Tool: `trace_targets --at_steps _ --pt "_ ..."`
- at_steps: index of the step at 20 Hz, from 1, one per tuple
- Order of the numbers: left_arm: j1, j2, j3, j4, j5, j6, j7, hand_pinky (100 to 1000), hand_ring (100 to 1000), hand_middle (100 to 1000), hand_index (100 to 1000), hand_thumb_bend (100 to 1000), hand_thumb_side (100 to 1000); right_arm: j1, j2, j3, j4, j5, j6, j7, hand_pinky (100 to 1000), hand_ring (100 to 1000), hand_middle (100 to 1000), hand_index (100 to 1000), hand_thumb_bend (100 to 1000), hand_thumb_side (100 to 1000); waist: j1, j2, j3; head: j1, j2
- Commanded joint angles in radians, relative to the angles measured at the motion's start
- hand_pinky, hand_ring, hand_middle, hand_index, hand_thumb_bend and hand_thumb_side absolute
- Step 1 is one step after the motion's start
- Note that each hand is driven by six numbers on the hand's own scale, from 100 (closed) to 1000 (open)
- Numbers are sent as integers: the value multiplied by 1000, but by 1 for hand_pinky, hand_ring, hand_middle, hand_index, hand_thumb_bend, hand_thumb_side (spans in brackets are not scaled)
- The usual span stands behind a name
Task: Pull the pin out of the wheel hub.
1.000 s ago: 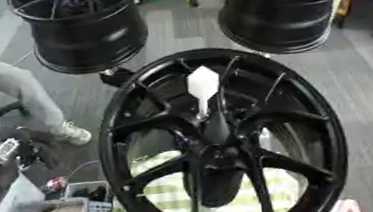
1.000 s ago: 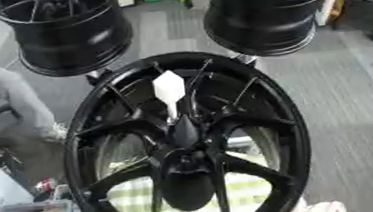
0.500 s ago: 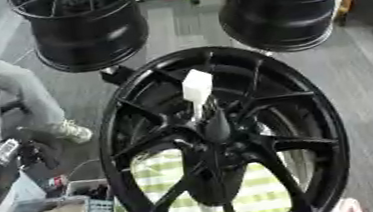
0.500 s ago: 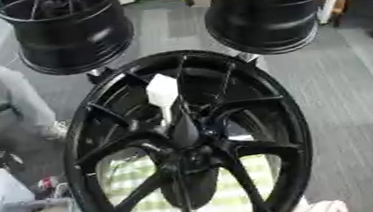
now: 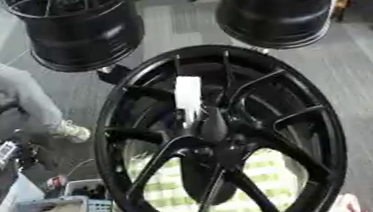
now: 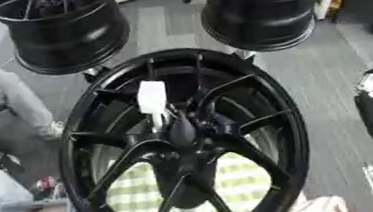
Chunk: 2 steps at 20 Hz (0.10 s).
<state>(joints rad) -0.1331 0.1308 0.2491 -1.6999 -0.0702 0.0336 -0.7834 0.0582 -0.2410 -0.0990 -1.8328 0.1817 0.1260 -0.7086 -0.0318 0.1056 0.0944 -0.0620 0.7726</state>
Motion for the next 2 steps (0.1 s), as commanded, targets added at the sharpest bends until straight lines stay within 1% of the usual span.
trace_targets --at_steps 1,2 --pt "-10 9 -4 -14 0 -2 -4 602 466 585 715 100 921 -12 -4 7 0 -10 -11 7 567 591 740 891 100 443 1 -6 -1 -5 -3" --pt "-10 10 -5 -13 0 -2 -4 602 466 585 715 100 922 -13 -1 8 2 -12 -13 9 566 590 739 888 100 444 0 -6 -1 -5 -3"
